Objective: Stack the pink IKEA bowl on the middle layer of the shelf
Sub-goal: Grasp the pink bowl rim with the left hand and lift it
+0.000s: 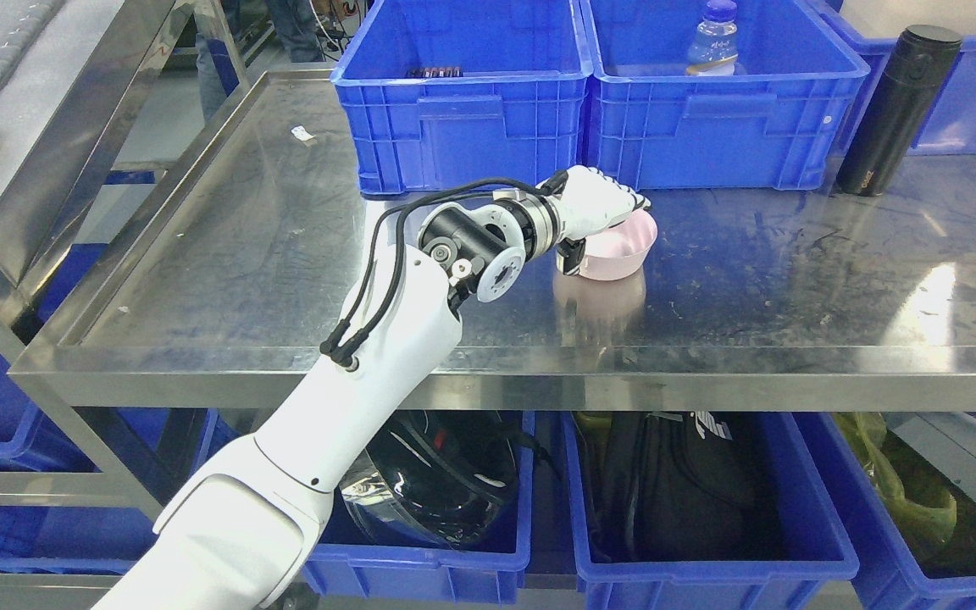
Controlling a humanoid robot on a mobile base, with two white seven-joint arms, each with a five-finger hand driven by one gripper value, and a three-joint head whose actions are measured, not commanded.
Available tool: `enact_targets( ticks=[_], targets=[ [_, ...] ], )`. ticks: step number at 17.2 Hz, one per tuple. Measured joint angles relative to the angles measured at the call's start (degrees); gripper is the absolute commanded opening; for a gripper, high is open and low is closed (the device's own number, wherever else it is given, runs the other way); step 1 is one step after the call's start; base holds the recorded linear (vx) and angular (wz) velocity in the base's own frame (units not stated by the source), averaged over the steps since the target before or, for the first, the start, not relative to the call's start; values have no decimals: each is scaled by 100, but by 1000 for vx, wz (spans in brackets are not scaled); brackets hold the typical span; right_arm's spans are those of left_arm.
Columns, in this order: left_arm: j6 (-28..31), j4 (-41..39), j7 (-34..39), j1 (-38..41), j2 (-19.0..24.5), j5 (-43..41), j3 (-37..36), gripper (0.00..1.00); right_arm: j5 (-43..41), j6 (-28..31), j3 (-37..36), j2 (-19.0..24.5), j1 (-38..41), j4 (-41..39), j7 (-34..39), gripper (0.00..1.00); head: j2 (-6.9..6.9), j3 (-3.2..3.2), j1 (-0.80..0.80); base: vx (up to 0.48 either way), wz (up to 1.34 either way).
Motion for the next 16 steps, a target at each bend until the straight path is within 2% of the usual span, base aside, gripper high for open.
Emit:
enact_targets(
  ticks=[9, 16],
  targets=[
    [-89, 563, 9, -194, -15, 517, -109, 82, 0, 0, 0, 0, 0, 0, 0, 100, 0, 0, 0, 0, 0],
    [-503, 889, 19, -344, -19, 662, -148, 65, 0, 0, 0, 0, 0, 0, 0, 100, 0, 0, 0, 0, 0]
  ],
)
